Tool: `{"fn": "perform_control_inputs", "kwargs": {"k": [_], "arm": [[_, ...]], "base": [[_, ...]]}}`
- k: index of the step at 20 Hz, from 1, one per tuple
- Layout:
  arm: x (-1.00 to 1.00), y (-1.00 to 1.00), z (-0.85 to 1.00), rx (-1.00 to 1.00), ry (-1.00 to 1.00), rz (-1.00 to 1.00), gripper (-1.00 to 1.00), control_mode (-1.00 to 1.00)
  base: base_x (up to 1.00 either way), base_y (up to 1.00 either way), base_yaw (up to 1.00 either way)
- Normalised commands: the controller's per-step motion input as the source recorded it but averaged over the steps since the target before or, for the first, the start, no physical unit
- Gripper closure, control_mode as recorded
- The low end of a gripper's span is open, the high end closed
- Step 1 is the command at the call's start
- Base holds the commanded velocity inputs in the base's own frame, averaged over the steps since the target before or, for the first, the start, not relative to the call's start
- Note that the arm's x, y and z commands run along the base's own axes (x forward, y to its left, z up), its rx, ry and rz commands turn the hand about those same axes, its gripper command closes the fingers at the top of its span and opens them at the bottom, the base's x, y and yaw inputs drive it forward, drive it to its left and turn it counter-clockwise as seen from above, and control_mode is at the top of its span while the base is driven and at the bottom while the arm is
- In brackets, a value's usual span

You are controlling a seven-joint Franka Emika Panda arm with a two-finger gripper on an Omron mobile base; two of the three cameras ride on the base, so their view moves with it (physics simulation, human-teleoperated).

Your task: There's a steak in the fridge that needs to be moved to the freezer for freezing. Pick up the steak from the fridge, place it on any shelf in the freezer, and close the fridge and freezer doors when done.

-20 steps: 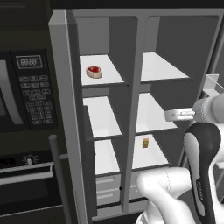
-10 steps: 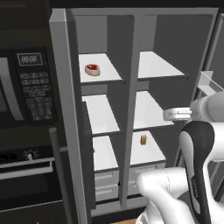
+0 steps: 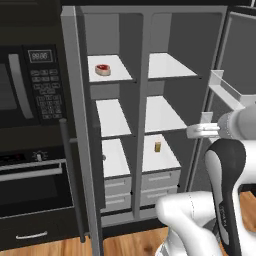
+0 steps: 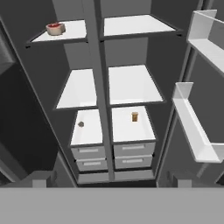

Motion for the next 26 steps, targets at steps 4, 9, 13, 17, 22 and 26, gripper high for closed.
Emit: {"fn": "perform_control_inputs", "kwargs": {"k": [4, 9, 13, 17, 22, 26], "arm": [[0.00, 0.00, 0.00, 0.00, 0.00, 0.00, -1.00, 1.00], [0.00, 0.00, 0.00, 0.00, 0.00, 0.00, -1.00, 1.00], [0.00, 0.00, 0.00, 0.00, 0.00, 0.00, -1.00, 1.00], [0.00, 0.00, 0.00, 0.00, 0.00, 0.00, -1.00, 1.00], [0.00, 0.00, 0.00, 0.00, 0.00, 0.00, -1.00, 1.00], [-0.28, 0.06, 0.00, 0.00, 0.00, 0.00, -1.00, -1.00]], "base": [[-0.53, 0.00, 0.00], [-0.40, 0.00, 0.00], [-0.24, 0.00, 0.01], [-0.01, 0.00, 0.01], [-0.01, 0.00, 0.00], [0.00, 0.00, 0.00]]}}
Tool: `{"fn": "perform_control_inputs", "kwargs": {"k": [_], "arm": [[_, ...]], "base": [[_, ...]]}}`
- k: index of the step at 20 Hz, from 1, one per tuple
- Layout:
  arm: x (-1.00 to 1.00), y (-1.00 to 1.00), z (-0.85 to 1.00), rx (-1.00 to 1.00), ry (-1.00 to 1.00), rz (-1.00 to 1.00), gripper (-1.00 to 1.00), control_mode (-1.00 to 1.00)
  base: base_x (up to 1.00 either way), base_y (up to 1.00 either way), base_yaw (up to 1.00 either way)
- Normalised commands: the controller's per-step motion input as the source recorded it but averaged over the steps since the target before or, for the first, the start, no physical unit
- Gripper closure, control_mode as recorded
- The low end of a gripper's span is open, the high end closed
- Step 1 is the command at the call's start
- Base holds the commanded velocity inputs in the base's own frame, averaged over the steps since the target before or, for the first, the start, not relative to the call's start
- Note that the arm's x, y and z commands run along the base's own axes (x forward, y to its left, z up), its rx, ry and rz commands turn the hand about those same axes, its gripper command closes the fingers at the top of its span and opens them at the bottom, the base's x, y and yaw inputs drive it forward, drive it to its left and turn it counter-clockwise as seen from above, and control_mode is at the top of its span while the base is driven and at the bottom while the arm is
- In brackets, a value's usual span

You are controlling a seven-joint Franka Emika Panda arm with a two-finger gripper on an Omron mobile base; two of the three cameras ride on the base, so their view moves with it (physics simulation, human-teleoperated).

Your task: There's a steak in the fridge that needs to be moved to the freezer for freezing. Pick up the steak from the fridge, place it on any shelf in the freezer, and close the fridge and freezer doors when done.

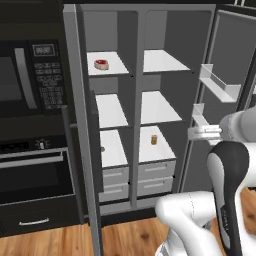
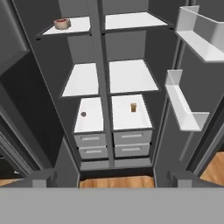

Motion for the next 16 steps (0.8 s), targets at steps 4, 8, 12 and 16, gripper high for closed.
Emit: {"fn": "perform_control_inputs", "kwargs": {"k": [4, 8, 12, 16], "arm": [[-0.44, 0.41, 0.00, 0.00, -0.01, 0.00, -1.00, -1.00], [-0.60, -0.23, -0.01, 0.00, -0.03, 0.00, -1.00, -1.00], [-0.79, -0.72, -0.06, 0.00, -0.06, 0.00, -1.00, -1.00], [-0.28, -0.82, 0.00, 0.00, -0.06, 0.00, -1.00, -1.00]], "base": [[0.00, 0.00, 0.00], [0.00, 0.00, 0.00], [0.00, 0.00, 0.00], [0.00, 0.00, 0.00]]}}
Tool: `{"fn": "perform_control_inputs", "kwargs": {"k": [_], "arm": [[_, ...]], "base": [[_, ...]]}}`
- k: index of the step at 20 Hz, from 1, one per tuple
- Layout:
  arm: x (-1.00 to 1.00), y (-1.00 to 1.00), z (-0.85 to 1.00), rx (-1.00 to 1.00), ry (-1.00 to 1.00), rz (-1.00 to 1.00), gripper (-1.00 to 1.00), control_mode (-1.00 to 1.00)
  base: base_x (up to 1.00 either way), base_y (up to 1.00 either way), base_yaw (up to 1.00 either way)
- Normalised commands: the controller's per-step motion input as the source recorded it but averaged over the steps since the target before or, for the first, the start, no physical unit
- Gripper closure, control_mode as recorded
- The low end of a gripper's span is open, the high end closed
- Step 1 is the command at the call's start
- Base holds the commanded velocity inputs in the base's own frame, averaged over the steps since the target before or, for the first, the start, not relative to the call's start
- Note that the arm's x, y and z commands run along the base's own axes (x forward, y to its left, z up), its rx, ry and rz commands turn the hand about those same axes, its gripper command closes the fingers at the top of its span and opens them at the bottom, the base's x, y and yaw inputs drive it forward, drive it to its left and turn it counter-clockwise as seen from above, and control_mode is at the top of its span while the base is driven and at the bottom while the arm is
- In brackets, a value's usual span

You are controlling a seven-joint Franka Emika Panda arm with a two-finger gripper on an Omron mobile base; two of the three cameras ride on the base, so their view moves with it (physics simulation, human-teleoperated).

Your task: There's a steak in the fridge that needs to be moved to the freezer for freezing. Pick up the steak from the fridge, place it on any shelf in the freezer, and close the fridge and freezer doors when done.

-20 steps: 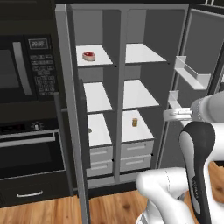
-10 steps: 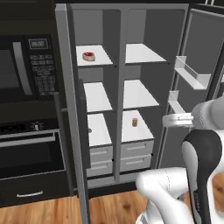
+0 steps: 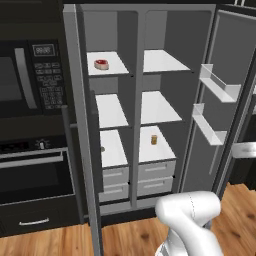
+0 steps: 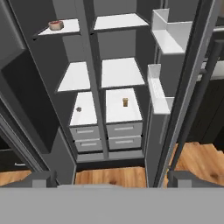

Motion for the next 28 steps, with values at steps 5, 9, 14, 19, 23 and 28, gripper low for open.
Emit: {"fn": "perform_control_inputs", "kwargs": {"k": [5, 9, 14, 19, 23, 28], "arm": [[-0.03, -0.79, -0.01, 0.00, -0.04, 0.01, -1.00, -1.00], [0.04, -0.54, -0.19, 0.00, -0.08, 0.05, -1.00, -1.00], [0.41, -0.41, -0.27, 0.00, -0.01, 0.09, -1.00, -1.00], [0.25, -0.59, -0.14, 0.00, -0.04, 0.17, -1.00, -1.00], [0.28, -0.55, -0.36, 0.00, -0.09, 0.18, -1.00, -1.00], [0.48, -0.57, -0.40, 0.00, -0.06, 0.20, -1.00, -1.00]], "base": [[0.00, 0.00, 0.00], [0.00, 0.00, 0.00], [0.00, 0.00, 0.00], [0.00, 0.00, 0.00], [0.00, 0.00, 0.00], [0.00, 0.00, 0.00]]}}
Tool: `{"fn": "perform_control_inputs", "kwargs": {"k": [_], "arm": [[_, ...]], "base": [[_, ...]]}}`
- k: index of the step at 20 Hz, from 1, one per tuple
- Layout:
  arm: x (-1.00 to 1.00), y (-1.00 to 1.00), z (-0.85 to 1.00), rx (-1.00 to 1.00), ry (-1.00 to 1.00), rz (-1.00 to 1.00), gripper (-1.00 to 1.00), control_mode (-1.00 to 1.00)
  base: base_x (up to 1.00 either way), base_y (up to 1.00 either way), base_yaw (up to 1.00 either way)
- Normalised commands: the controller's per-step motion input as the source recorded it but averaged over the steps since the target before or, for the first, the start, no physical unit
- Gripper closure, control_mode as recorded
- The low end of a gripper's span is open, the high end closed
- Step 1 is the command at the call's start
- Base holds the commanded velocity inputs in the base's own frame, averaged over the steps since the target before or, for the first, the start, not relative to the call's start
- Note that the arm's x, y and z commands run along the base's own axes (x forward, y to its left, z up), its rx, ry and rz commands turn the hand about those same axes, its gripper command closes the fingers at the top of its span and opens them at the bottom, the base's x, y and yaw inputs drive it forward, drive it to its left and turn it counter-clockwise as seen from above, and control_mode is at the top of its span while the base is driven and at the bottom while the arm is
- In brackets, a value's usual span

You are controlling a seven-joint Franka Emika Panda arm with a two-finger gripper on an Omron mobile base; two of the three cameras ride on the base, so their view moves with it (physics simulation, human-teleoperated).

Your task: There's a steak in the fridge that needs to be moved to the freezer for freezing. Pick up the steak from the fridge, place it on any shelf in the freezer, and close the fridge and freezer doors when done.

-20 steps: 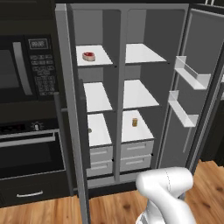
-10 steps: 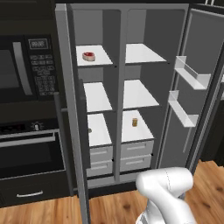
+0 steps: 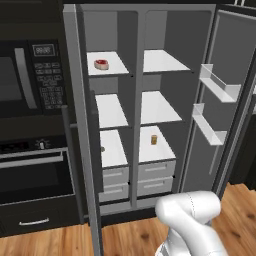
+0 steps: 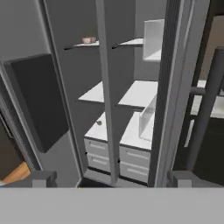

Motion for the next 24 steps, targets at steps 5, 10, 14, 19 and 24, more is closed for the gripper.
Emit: {"fn": "perform_control_inputs", "kwargs": {"k": [5, 10, 14, 19, 24], "arm": [[0.20, -0.43, -0.31, 0.00, -0.10, 0.25, -1.00, -1.00], [0.12, -0.33, -0.32, 0.01, -0.17, 0.30, -1.00, -1.00], [0.33, -0.20, -0.32, 0.00, -0.10, 0.19, -1.00, -1.00], [0.59, -0.01, -0.23, 0.03, 0.00, 0.13, -1.00, -1.00], [0.46, -0.15, -0.25, 0.08, 0.00, 0.10, -1.00, -1.00]], "base": [[0.00, 0.00, 0.00], [0.00, 0.00, 0.00], [0.00, 0.00, 0.00], [0.00, 0.00, 0.00], [0.00, 0.00, 0.00]]}}
